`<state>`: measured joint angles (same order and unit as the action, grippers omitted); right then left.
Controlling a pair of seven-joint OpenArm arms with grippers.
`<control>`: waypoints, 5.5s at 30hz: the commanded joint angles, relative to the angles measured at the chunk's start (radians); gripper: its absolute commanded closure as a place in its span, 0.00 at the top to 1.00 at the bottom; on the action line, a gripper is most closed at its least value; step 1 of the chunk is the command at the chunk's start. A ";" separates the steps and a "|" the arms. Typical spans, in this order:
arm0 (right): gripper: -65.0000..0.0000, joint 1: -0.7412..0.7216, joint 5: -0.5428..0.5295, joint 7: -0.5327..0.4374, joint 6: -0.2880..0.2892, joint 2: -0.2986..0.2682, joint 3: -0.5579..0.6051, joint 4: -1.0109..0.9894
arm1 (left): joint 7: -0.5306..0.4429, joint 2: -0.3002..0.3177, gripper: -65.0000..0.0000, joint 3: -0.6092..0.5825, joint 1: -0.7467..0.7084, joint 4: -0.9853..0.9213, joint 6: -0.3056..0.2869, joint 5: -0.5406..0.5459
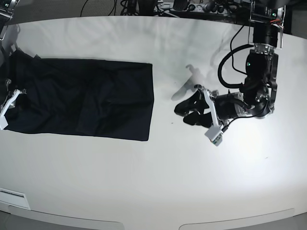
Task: Fold the T-shirt properly
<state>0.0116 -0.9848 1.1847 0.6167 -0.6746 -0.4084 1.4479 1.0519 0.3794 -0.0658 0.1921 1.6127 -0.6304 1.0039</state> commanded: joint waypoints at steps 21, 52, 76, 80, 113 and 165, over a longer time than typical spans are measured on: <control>0.00 -0.006 -0.122 -0.009 -0.073 0.282 0.010 0.442 | -0.005 0.005 0.46 0.055 -0.164 0.012 -0.068 0.000; 0.57 -0.127 -0.031 0.084 0.081 0.650 0.747 0.391 | -0.029 0.010 0.46 0.056 -0.124 0.012 -0.068 -0.004; 0.53 -0.217 0.528 -0.299 0.081 0.644 0.933 0.384 | -0.003 0.105 0.46 0.375 -0.054 0.012 -0.058 0.078; 0.41 -0.228 0.621 -0.303 0.068 0.644 0.964 0.385 | 0.004 0.105 0.46 0.376 -0.056 0.012 -0.058 0.077; 0.00 -0.029 0.621 -0.275 -0.074 0.553 0.735 0.391 | -0.031 0.105 0.46 0.375 -0.147 0.012 -0.068 0.060; 0.00 -0.044 0.836 -0.380 -0.177 0.626 0.978 0.574 | 0.000 0.141 0.46 0.376 -0.148 0.012 -0.068 0.063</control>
<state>-0.0177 -0.1383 0.8307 0.4355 -0.0566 0.5652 1.9991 1.0683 0.5011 0.3023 0.0277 1.6096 -0.6895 1.0473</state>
